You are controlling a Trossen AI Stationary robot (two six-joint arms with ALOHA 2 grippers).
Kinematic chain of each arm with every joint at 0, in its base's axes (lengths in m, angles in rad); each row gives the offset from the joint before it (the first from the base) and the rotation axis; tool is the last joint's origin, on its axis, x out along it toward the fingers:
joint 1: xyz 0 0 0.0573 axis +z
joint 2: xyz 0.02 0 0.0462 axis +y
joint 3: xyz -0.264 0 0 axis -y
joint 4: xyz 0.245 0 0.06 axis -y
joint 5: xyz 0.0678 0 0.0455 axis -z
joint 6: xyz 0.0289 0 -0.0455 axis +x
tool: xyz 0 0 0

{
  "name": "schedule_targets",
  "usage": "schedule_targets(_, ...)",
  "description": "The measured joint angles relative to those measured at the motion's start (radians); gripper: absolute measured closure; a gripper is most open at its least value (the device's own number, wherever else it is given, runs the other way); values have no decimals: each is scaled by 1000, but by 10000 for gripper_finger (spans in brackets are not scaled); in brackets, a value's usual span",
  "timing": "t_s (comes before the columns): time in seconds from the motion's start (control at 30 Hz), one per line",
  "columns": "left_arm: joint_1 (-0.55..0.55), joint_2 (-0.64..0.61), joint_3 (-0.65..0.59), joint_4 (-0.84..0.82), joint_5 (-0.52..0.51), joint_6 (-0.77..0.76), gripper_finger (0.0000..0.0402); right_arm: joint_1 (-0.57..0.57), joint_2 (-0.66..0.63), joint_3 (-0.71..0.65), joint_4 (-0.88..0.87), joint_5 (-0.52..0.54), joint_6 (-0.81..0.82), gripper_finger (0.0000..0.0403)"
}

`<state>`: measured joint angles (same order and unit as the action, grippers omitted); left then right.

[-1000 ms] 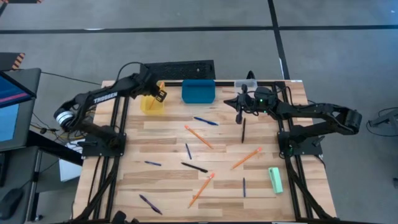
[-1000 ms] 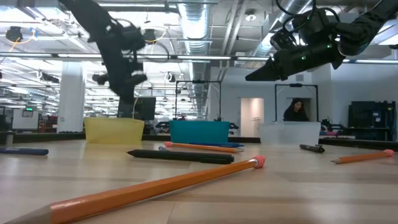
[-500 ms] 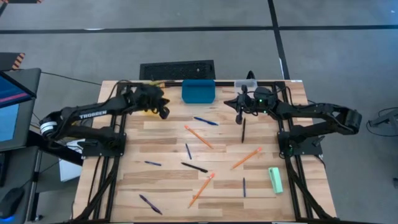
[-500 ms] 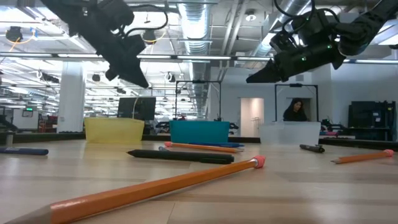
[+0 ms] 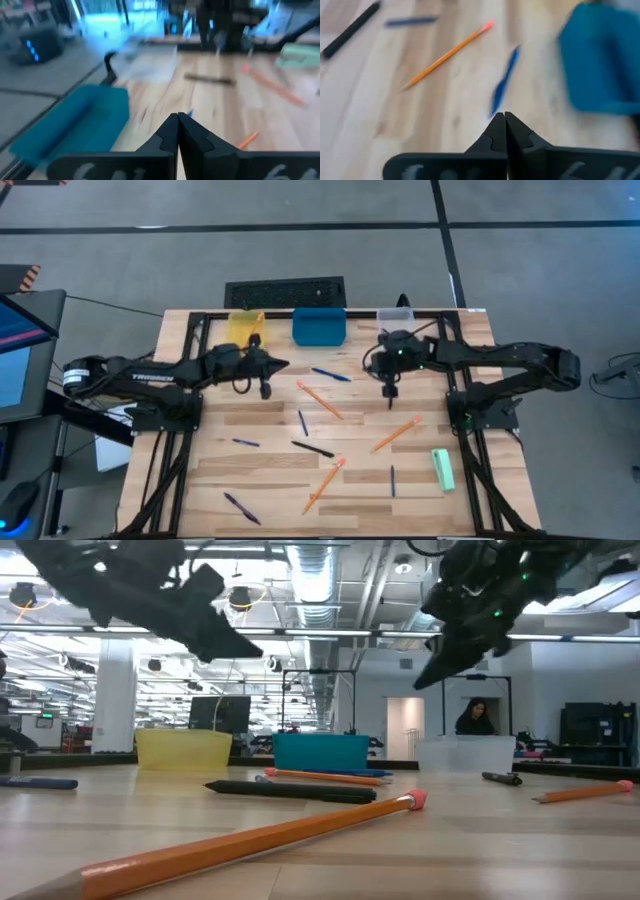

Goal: Sort crayons/erasers/pens/pencils in bins
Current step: Put the black pen into the transparent blue bin

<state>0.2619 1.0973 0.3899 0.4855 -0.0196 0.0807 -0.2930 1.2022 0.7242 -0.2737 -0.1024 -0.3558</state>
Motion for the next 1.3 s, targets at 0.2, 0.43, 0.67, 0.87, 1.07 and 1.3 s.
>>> schedule_targets(0.2,-51,0,-125,254,1,-93,401,90,0,7,-210,-5,58,385)
schedule_targets(0.43,-81,1,-203,349,14,-140,401,179,14,7,-280,-5,119,349)
schedule_targets(0.67,-92,0,-249,427,-11,-121,401,195,14,7,-427,-4,118,269)
schedule_targets(0.87,-92,0,-250,428,-21,-88,401,194,33,7,-453,59,-23,198)
schedule_targets(1.07,-92,0,-250,422,-18,-85,401,214,160,14,-450,109,-233,180)
schedule_targets(1.3,-92,0,-250,407,-14,-75,401,298,296,82,-460,260,-406,194)
